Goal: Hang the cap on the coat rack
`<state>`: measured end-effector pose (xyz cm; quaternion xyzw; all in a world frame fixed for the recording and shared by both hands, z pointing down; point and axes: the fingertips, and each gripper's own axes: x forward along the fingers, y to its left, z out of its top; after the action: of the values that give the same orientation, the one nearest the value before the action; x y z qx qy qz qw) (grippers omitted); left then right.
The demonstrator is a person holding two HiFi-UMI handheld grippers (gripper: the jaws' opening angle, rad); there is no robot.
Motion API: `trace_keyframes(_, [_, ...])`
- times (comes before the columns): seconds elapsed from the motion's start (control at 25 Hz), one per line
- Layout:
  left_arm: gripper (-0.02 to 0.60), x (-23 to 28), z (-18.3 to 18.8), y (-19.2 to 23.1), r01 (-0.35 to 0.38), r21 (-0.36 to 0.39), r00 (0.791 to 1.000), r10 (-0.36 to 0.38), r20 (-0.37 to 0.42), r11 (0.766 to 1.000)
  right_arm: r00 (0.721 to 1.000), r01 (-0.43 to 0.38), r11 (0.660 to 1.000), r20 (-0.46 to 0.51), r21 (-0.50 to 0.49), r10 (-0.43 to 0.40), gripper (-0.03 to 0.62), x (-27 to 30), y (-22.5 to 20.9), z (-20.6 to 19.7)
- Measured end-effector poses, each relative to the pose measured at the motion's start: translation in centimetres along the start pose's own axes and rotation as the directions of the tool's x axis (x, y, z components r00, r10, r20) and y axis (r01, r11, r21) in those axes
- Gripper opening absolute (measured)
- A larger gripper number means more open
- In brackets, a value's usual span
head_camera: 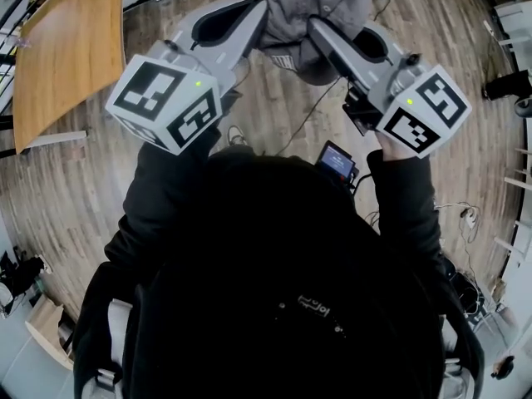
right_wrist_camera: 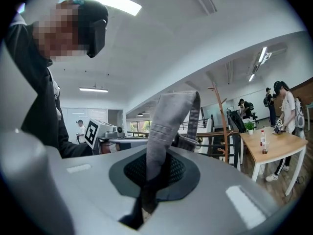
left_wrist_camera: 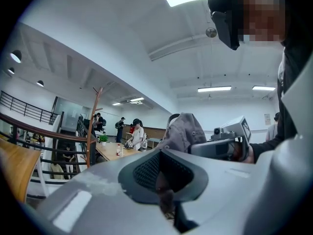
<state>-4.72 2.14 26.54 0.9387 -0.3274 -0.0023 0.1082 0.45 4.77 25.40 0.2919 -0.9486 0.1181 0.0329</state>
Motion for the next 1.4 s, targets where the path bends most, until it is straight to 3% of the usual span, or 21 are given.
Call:
trace_keyframes(0.56, [-0.003, 0.5, -0.6, -0.6, 0.036, 0.082, 0.999, -0.034, -0.025, 0.996, 1.0, 0.021, 0.999, -0.006, -0.025, -0.021, 0.017, 0.1, -0.1, 0.1])
trace_keyframes(0.76, [0.0, 1.2, -0.3, -0.8, 0.035, 0.11, 0.999, -0.032, -0.031, 0.993, 0.999, 0.041, 0.999, 0.032, -0.02, -0.04, 0.017, -0.2, -0.5, 0.2])
trace_keyframes(1.4, [0.002, 0.0, -1.2, -1.5, 0.02, 0.096, 0.994, -0.01, -0.106, 0.995, 0.999, -0.014, 0.998, 0.047, 0.058, 0.011, 0.018, -0.2, -0.4, -0.1])
